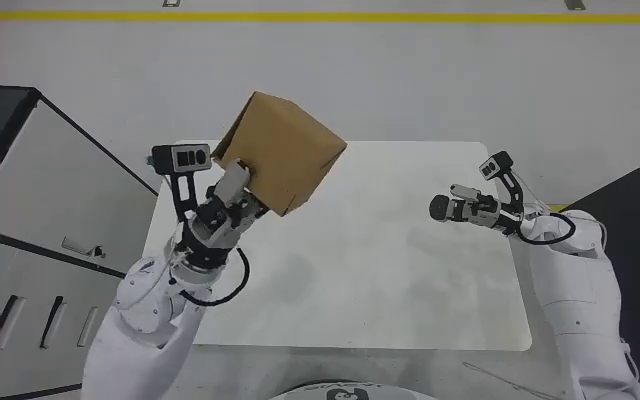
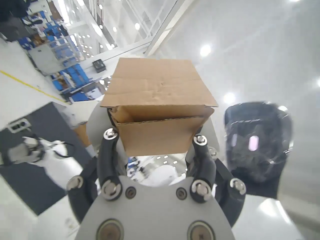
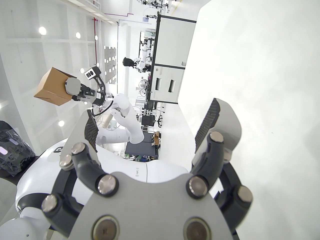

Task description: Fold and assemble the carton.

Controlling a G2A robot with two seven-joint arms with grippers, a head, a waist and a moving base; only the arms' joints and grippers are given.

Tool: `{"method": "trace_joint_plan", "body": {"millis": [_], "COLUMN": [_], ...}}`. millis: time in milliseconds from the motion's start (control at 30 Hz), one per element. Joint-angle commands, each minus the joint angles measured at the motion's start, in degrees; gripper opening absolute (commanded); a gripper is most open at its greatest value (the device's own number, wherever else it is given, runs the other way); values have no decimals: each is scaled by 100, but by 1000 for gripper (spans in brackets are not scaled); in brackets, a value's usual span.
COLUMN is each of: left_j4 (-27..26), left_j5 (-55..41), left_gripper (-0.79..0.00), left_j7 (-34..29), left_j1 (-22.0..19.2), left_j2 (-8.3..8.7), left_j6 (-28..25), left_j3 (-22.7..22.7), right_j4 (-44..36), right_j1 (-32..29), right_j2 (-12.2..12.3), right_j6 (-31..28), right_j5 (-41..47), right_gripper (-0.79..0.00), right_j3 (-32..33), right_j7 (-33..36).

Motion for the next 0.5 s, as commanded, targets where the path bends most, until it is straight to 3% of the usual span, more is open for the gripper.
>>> {"method": "trace_joint_plan", "body": {"millis": [0,67,333,467], "left_j4": [-45,-74,-91,-140], "left_j5": [808,1351,1514,2292], "left_gripper": [-785,-785,-785,-785], "left_j7": [2,-113,-126,-117], "left_j1": [-90,-160,-181,-495], "left_j2": [5,15,19,25], "left_j6": [-138,-270,-245,-805], "left_j3": [-103,-138,-180,-360], "right_j4": [0,0,0,0], "right_j1": [0,0,0,0], "right_j2": [0,0,0,0], "right_j6": [0,0,0,0], "right_j5": [0,0,0,0], "right_gripper": [0,0,0,0], "right_j3": [0,0,0,0], "right_j7": [0,0,0,0]}}
